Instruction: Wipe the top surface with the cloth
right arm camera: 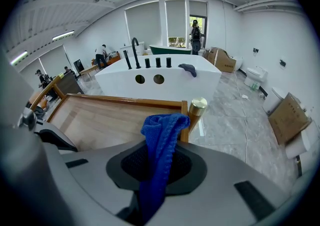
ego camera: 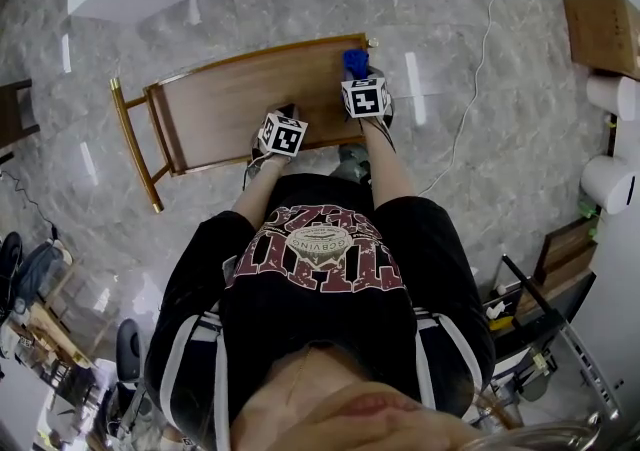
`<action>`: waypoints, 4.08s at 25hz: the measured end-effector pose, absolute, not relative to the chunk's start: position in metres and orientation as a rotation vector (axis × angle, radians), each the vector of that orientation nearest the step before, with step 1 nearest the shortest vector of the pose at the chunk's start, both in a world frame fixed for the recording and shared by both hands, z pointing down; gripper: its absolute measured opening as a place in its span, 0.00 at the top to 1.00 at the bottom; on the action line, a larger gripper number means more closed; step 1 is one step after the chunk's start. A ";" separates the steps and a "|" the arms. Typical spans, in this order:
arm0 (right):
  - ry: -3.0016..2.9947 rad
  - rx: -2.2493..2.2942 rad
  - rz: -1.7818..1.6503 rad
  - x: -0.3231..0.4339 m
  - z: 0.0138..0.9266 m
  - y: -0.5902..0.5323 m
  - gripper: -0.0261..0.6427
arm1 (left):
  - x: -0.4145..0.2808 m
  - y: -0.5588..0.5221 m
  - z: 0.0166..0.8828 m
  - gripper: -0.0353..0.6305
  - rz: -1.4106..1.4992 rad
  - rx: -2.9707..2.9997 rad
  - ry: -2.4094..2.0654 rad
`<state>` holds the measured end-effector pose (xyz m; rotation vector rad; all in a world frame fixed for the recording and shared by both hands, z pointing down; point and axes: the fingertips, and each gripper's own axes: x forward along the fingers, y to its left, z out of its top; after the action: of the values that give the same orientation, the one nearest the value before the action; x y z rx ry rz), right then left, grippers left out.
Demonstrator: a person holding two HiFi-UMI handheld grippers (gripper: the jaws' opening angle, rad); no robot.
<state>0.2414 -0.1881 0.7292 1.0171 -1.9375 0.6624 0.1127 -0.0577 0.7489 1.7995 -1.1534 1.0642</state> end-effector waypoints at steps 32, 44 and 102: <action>-1.856 1.032 0.589 0.254 0.729 -0.153 0.86 | 0.074 -0.041 0.737 0.88 0.975 1.751 -1.284; -1.844 0.994 0.575 0.221 0.731 -0.140 0.86 | 0.035 -0.022 0.746 0.88 0.974 1.669 -1.312; -1.972 0.674 0.579 0.026 0.738 -0.088 0.86 | -0.092 0.022 0.746 0.88 0.902 1.540 -1.388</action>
<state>0.0260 -0.0878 0.7385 0.6736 -1.9718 0.5791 -0.0925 0.0220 0.7456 1.5397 -1.3877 0.9020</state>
